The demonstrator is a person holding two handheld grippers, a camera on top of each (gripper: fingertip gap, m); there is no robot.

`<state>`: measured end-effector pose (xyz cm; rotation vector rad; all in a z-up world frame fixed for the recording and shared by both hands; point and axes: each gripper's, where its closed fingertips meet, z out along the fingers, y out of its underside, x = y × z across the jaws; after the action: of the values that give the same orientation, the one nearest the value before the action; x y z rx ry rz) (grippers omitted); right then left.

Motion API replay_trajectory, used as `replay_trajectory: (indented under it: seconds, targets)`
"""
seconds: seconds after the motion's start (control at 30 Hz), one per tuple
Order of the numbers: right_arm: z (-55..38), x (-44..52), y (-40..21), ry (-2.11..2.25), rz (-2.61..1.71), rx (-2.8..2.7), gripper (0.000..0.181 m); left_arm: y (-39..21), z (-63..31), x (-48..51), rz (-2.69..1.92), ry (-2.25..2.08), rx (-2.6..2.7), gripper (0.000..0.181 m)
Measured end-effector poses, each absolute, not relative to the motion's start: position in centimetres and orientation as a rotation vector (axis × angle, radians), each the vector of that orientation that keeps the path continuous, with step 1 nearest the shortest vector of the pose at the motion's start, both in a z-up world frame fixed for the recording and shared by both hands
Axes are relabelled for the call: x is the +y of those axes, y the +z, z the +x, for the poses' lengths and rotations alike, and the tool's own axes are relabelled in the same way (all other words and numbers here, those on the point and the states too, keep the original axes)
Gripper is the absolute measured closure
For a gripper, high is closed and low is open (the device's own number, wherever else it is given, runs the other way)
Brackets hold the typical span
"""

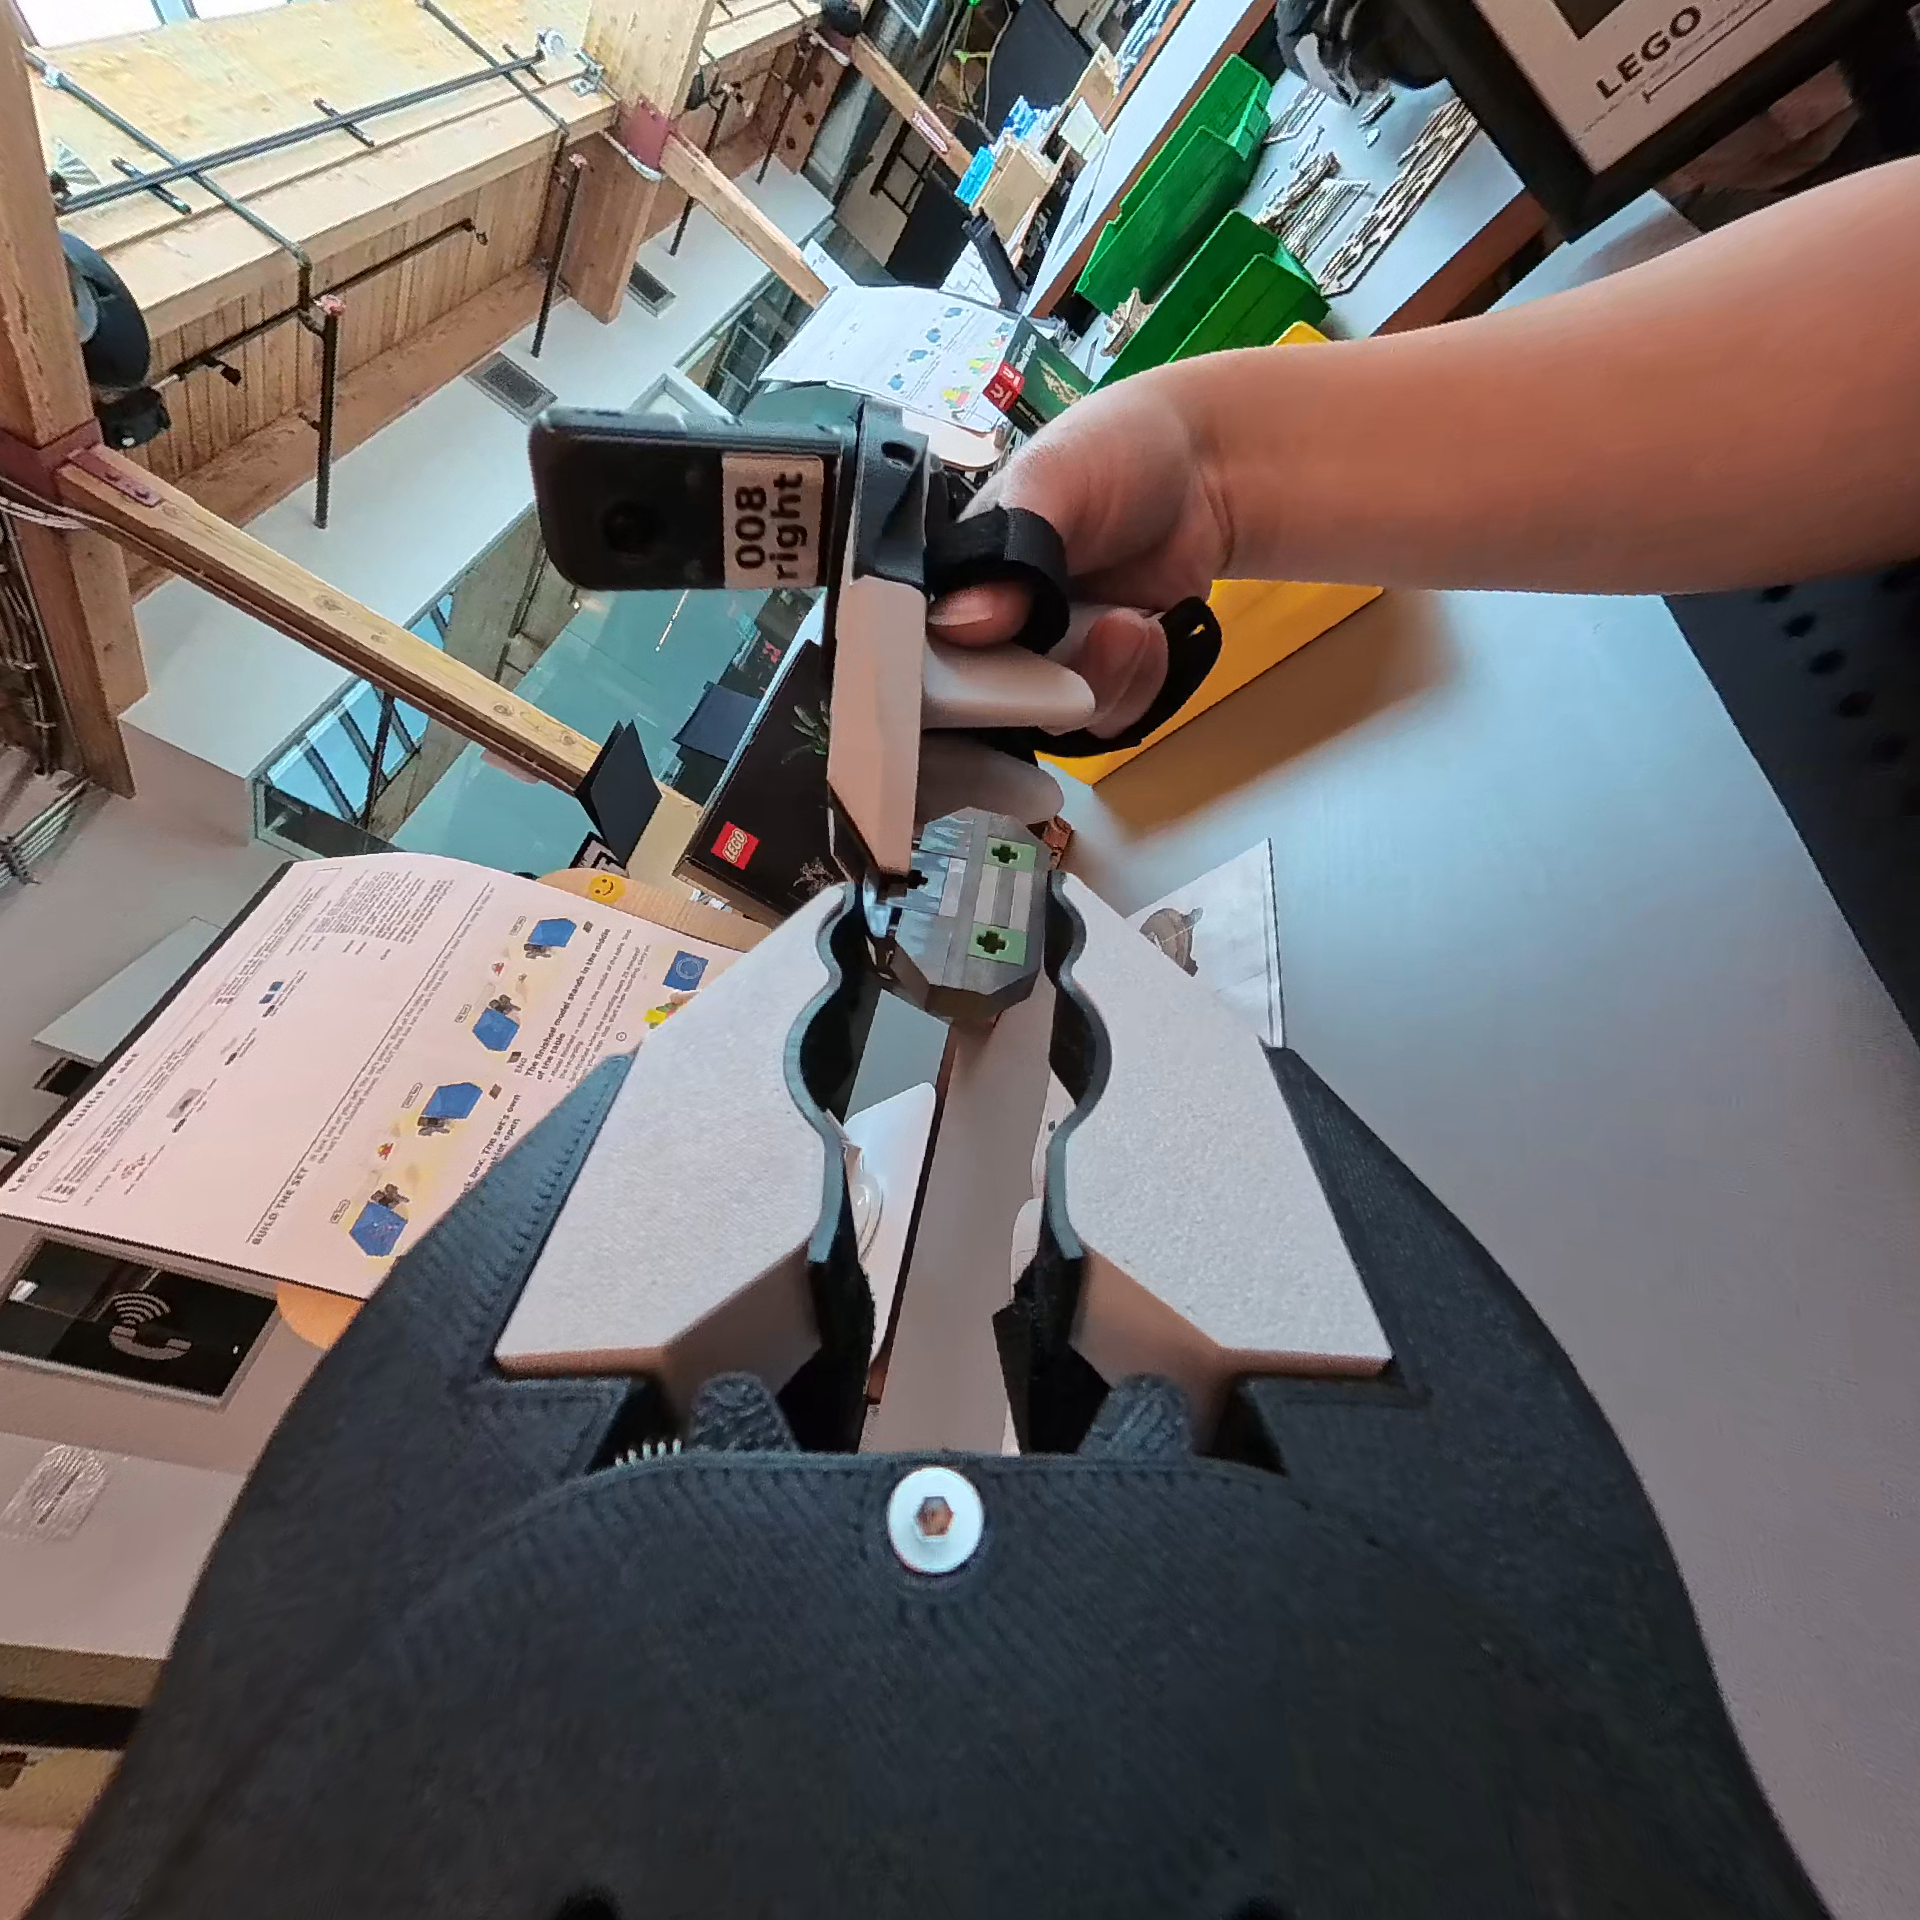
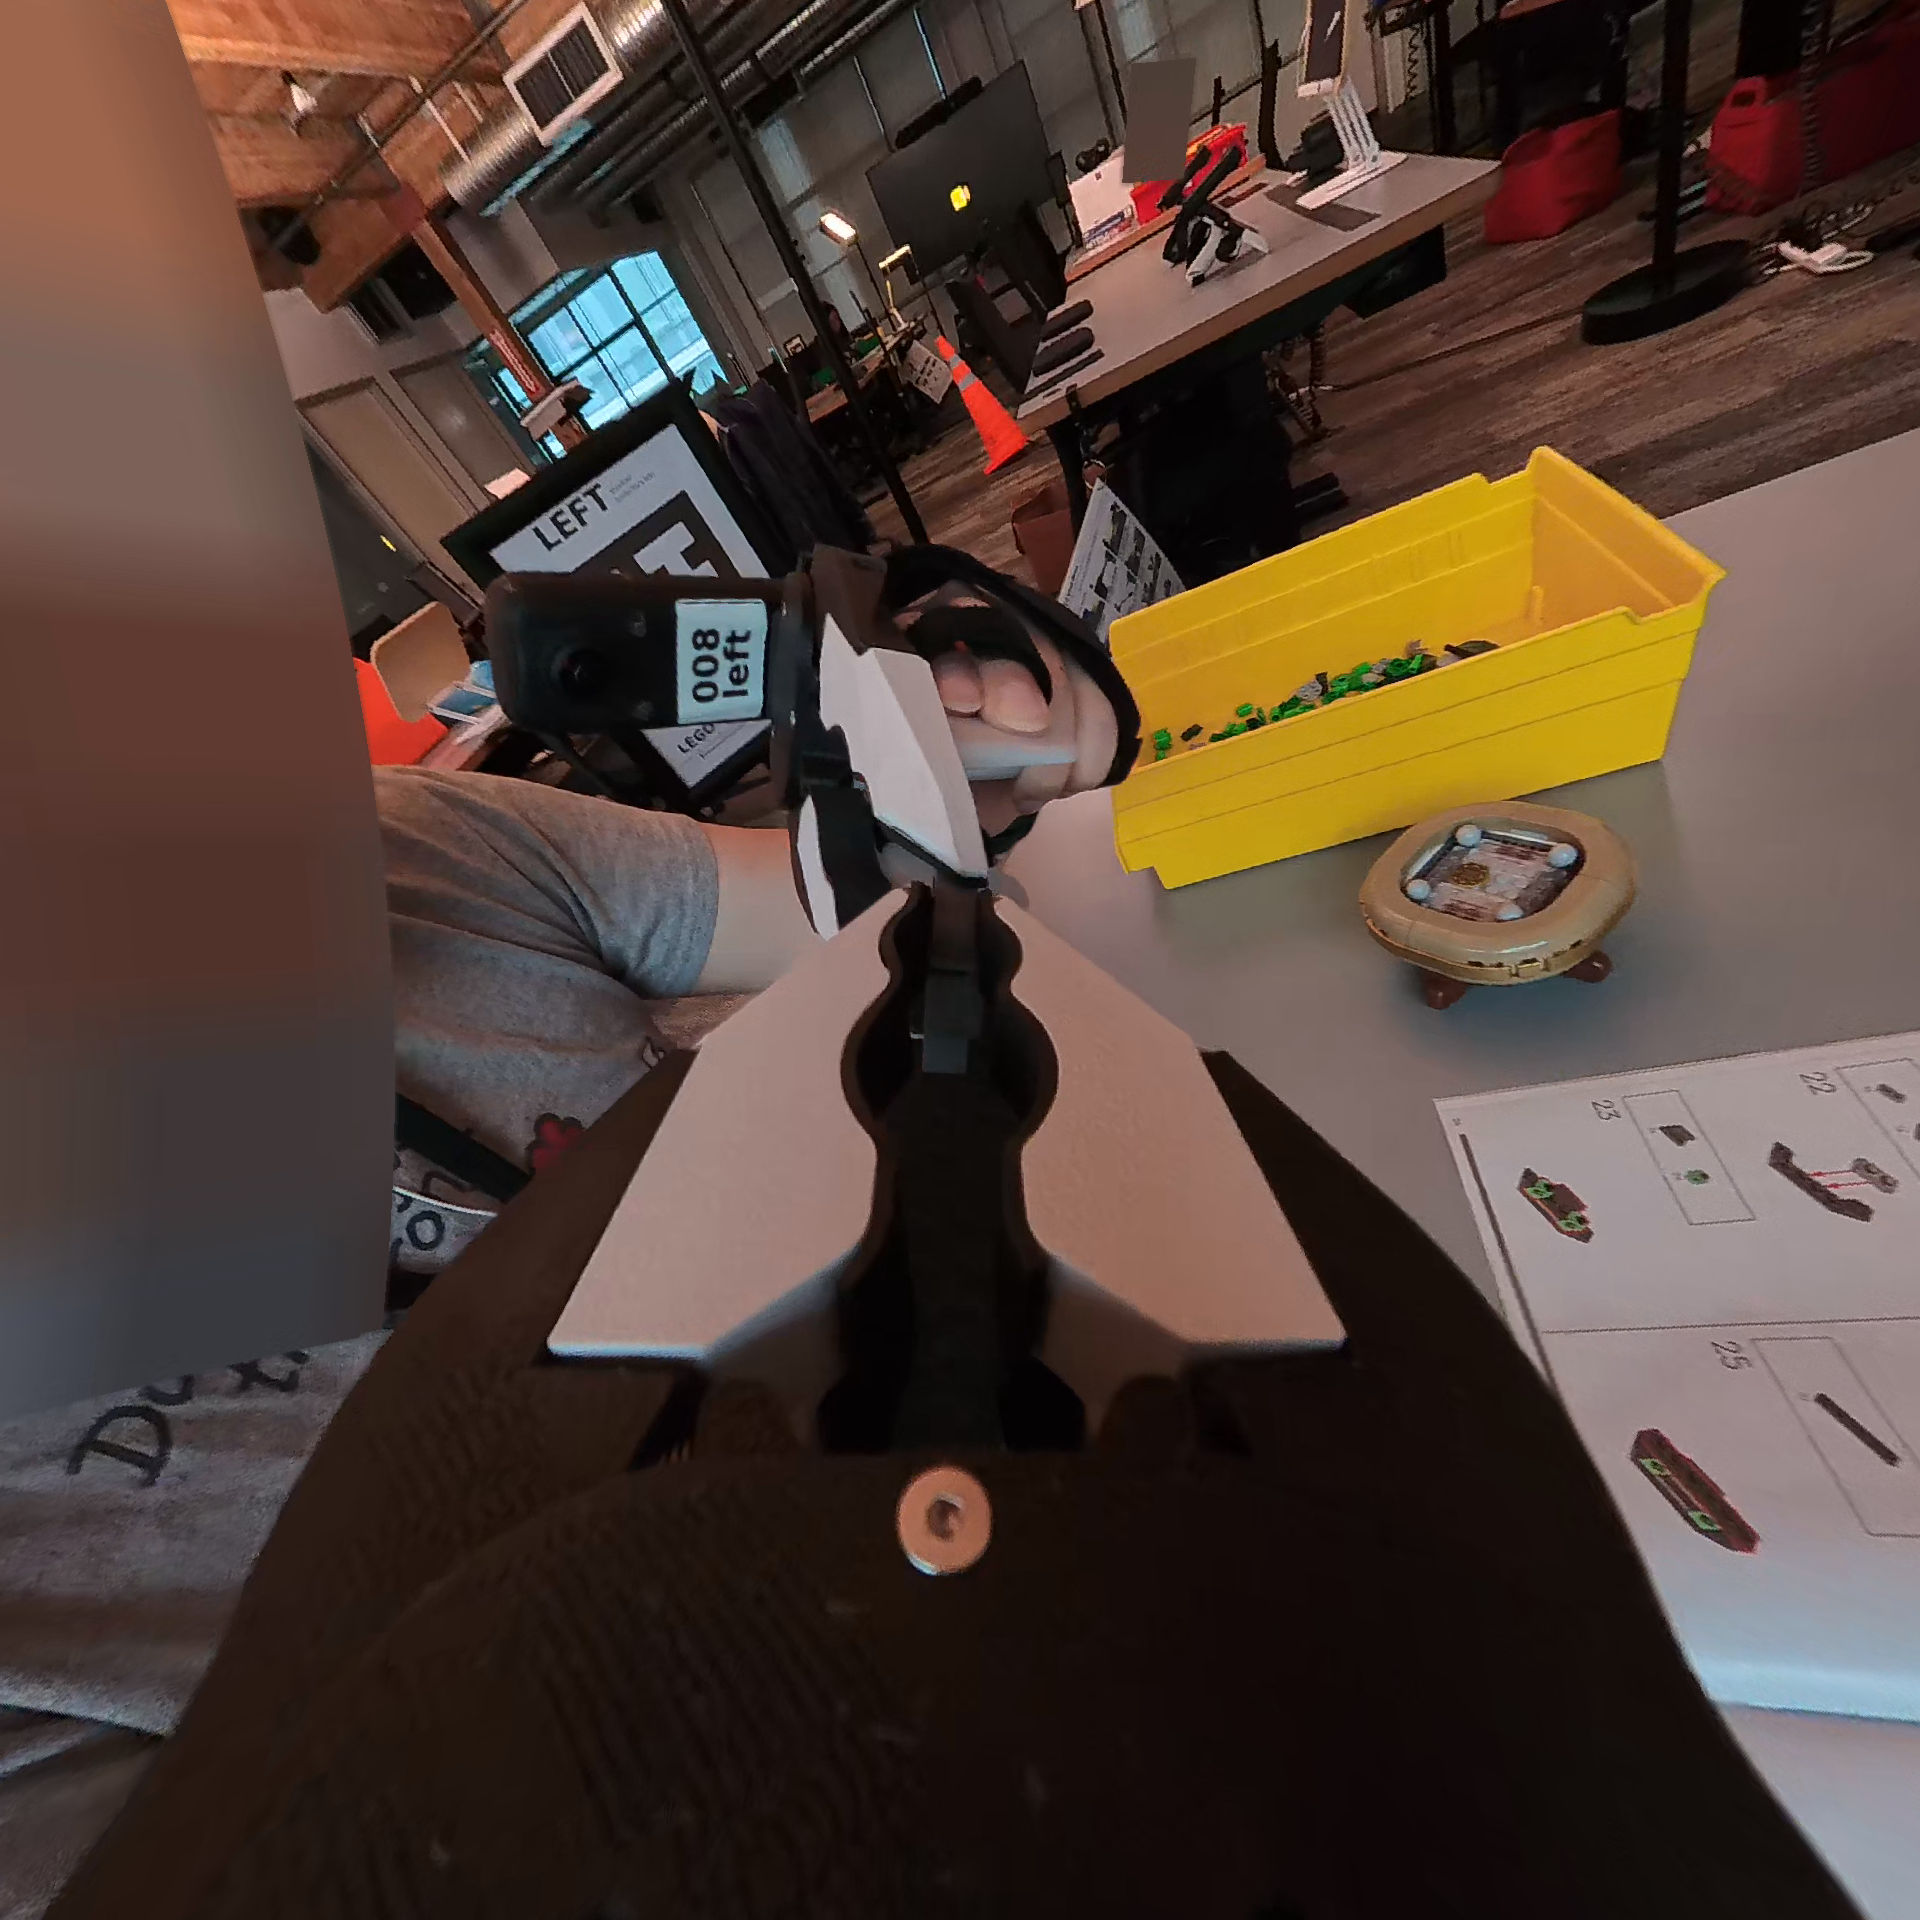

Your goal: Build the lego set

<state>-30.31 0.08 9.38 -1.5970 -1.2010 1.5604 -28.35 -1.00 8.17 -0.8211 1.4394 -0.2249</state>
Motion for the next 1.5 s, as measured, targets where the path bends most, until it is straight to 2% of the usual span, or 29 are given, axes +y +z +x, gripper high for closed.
replay_trajectory:
  seconds: [1.0,1.07,1.1,1.13,1.17,1.33,1.4,1.5]
  targets:
    - [-30.8,0.3,9.5,1.472,-1.555,-1.215,0.174,8.2,-28.8,-0.7,-0.851,-0.209,1.43,0.149]
    - [-30.7,0.1,9.7,1.497,-1.534,-1.228,0.172,8.5,-28.9,-0.7,-0.851,-0.219,1.42,0.149]
    - [-30.6,-0.2,9.8,1.494,-1.506,-1.257,0.162,8.7,-28.9,-0.7,-0.851,-0.224,1.411,0.149]
    - [-30.4,-0.3,10.0,1.461,-1.464,-1.281,0.145,8.8,-28.9,-0.7,-0.854,-0.23,1.405,0.149]
    - [-30.1,-0.3,10.1,1.386,-1.399,-1.317,0.142,8.9,-29.0,-0.7,-0.858,-0.241,1.402,0.149]
    - [-29.1,-1.8,10.9,0.906,-0.944,-1.471,0.142,9.6,-29.2,-1.3,-0.864,-0.333,1.385,0.149]
    - [-29.3,-1.8,10.7,0.738,-0.882,-1.495,0.148,9.7,-29.2,-1.5,-0.866,-0.355,1.387,0.15]
    - [-29.8,-2.0,10.6,0.594,-0.81,-1.506,0.145,9.8,-29.2,-1.8,-0.865,-0.389,1.387,0.149]
